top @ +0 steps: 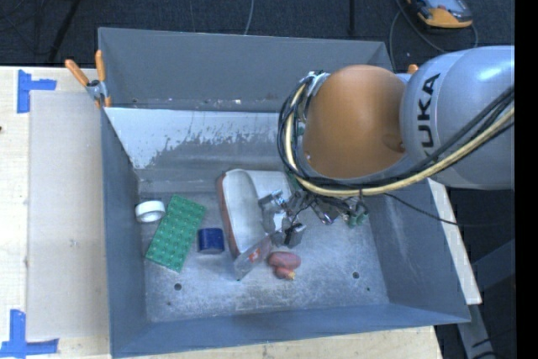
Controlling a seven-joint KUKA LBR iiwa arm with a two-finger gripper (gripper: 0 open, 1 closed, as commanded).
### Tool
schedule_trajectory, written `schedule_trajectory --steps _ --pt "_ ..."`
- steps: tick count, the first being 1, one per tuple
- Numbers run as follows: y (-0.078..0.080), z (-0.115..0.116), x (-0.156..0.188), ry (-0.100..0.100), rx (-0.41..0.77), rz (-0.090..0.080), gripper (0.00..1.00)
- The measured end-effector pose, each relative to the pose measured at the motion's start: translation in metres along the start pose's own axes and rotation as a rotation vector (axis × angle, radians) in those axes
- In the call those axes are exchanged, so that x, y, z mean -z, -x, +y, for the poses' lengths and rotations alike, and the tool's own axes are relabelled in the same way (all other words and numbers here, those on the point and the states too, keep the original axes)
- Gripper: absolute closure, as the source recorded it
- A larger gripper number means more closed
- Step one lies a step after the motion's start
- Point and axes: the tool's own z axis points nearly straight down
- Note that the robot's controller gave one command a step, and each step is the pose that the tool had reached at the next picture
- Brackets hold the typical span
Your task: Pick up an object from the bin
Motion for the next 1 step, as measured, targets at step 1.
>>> schedule_trajectory --steps 1 --pt "0.0035 -0.0084 0.0891 -0.002 -0.023 -0.006 1.0"
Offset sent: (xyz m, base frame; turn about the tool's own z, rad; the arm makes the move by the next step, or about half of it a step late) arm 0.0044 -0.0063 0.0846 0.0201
